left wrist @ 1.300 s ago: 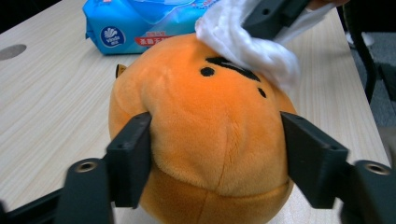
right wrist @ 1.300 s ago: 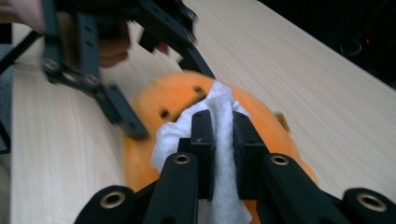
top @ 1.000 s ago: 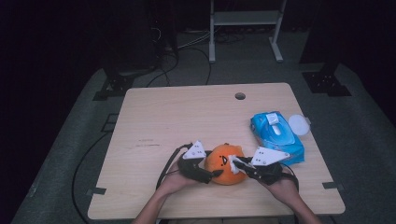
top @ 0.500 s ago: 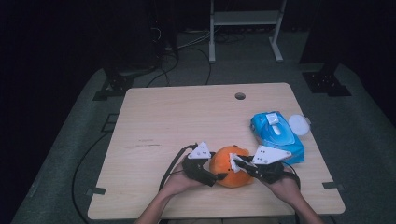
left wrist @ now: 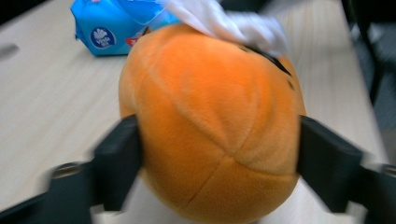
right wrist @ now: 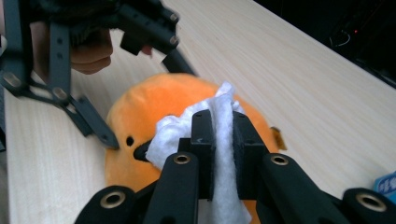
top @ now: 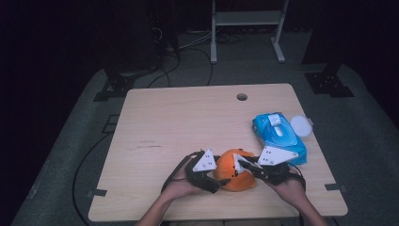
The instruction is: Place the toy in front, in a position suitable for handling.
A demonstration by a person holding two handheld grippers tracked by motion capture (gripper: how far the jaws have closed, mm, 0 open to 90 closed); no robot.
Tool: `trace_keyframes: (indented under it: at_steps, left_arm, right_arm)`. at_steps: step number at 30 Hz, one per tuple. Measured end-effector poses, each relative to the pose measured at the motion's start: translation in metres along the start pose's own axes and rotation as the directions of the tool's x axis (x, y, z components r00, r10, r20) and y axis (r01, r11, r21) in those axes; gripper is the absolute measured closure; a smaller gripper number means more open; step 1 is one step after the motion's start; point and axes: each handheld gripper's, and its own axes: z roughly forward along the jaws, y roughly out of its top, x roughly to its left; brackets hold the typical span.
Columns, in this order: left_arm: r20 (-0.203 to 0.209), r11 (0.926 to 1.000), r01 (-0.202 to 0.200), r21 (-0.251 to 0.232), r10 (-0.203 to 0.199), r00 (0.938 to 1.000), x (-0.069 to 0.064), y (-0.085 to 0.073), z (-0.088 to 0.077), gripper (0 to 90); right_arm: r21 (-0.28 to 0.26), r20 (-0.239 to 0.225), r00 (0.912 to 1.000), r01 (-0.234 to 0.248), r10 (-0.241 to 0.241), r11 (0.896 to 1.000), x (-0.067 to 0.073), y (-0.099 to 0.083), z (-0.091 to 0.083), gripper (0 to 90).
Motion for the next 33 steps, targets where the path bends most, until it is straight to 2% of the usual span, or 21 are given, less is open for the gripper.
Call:
trace_keyframes:
  at_steps: [1, 2, 4, 6, 7, 8, 11, 13, 15, 16, 18, 19, 20, 22, 23, 24, 26, 30, 33]
  left_arm:
    - [0.016, 0.9984, 0.055, -0.013, -0.055, 0.9984, 0.001, 0.001, 0.001, 12.1]
    - [0.010, 0.9991, 0.040, -0.012, -0.040, 0.9991, 0.000, 0.002, 0.002, 13.7]
    - [-0.035, 0.9995, -0.028, -0.012, 0.028, 0.9990, -0.005, 0.002, 0.001, 22.6]
    - [-0.055, 0.9964, -0.084, -0.013, 0.083, 0.9950, -0.011, 0.003, 0.000, 28.3]
    - [-0.074, 0.9895, -0.145, 0.001, 0.144, 0.9868, -0.017, 0.004, 0.001, 29.7]
    - [-0.082, 0.9848, -0.173, 0.012, 0.174, 0.9814, -0.020, 0.004, 0.000, 30.6]
    - [-0.085, 0.9794, -0.201, 0.017, 0.202, 0.9757, -0.022, 0.001, -0.001, 31.9]
    - [-0.084, 0.9789, -0.204, 0.017, 0.204, 0.9753, -0.023, 0.000, -0.002, 31.9]
    - [-0.084, 0.9788, -0.204, 0.011, 0.205, 0.9752, -0.023, -0.001, -0.002, 31.7]
    - [-0.084, 0.9764, -0.216, 0.011, 0.216, 0.9728, -0.025, 0.000, -0.001, 31.4]
    - [-0.094, 0.9693, -0.245, 0.019, 0.246, 0.9648, -0.028, 0.002, 0.002, 29.6]
    - [-0.098, 0.9620, -0.272, 0.028, 0.273, 0.9570, -0.031, 0.004, 0.003, 29.2]
    - [-0.101, 0.9578, -0.286, 0.028, 0.287, 0.9525, -0.033, 0.004, 0.003, 28.8]
    - [-0.108, 0.9460, -0.321, 0.047, 0.324, 0.9398, -0.037, 0.004, 0.003, 28.8]
    - [-0.110, 0.9442, -0.325, 0.054, 0.329, 0.9378, -0.037, 0.003, 0.002, 29.1]
    - [-0.110, 0.9446, -0.324, 0.054, 0.328, 0.9383, -0.036, 0.003, 0.001, 29.7]
    - [-0.105, 0.9484, -0.313, 0.047, 0.317, 0.9426, -0.034, 0.000, 0.000, 30.4]
    - [-0.099, 0.9547, -0.295, 0.039, 0.298, 0.9496, -0.032, -0.002, 0.000, 30.5]
    - [-0.089, 0.9613, -0.273, 0.035, 0.275, 0.9573, -0.028, -0.004, -0.001, 30.5]
  right_arm:
    - [0.001, -0.006, 1.0000, -0.004, 0.004, 1.000, 0.002, -0.001, 0.000, 80.7]
    - [0.000, -0.020, 0.9998, 0.003, -0.003, 1.000, 0.007, 0.000, 0.000, 80.7]
    - [-0.001, -0.028, 0.9993, 0.023, -0.023, 1.000, 0.014, 0.004, 0.000, 80.7]
    - [-0.029, -0.063, 0.9978, 0.017, -0.018, 0.999, 0.019, 0.012, 0.001, 80.7]
    - [-0.031, -0.062, 0.9976, 0.030, -0.031, 0.999, 0.021, 0.014, 0.002, 80.6]
    - [-0.027, -0.058, 0.9970, 0.049, -0.050, 0.998, 0.022, 0.018, 0.004, 80.7]
    - [-0.028, -0.030, 0.9985, 0.044, -0.045, 0.999, 0.015, 0.019, 0.002, 80.7]
    - [-0.013, 0.000, 0.9996, 0.028, -0.028, 1.000, 0.005, 0.013, -0.001, 80.6]
    - [-0.001, 0.025, 0.9996, -0.010, 0.010, 1.000, -0.005, 0.002, -0.007, 80.7]
    - [-0.004, 0.021, 0.9995, -0.024, 0.024, 1.000, -0.006, 0.000, -0.008, 80.7]
    - [-0.016, 0.006, 0.9997, -0.022, 0.022, 1.000, -0.001, 0.003, -0.009, 80.7]
    - [-0.021, -0.008, 0.9999, -0.014, 0.014, 1.000, 0.002, 0.005, -0.008, 80.7]
    - [-0.040, -0.047, 0.9989, -0.009, 0.007, 0.999, 0.007, 0.011, -0.005, 80.7]
    - [-0.048, -0.084, 0.9964, 0.010, -0.014, 0.999, 0.017, 0.018, 0.002, 80.6]
    - [-0.043, -0.084, 0.9961, 0.026, -0.030, 0.999, 0.020, 0.021, 0.005, 80.6]
    - [-0.037, -0.083, 0.9959, 0.033, -0.036, 0.999, 0.019, 0.021, 0.007, 80.6]
    - [-0.033, -0.079, 0.9968, 0.008, -0.011, 0.999, 0.011, 0.017, 0.006, 80.6]
    - [-0.018, -0.013, 0.9991, -0.040, 0.040, 0.999, -0.010, 0.001, -0.003, 80.6]
    - [0.002, 0.027, 0.9975, -0.065, 0.065, 0.998, -0.019, -0.008, -0.010, 80.6]
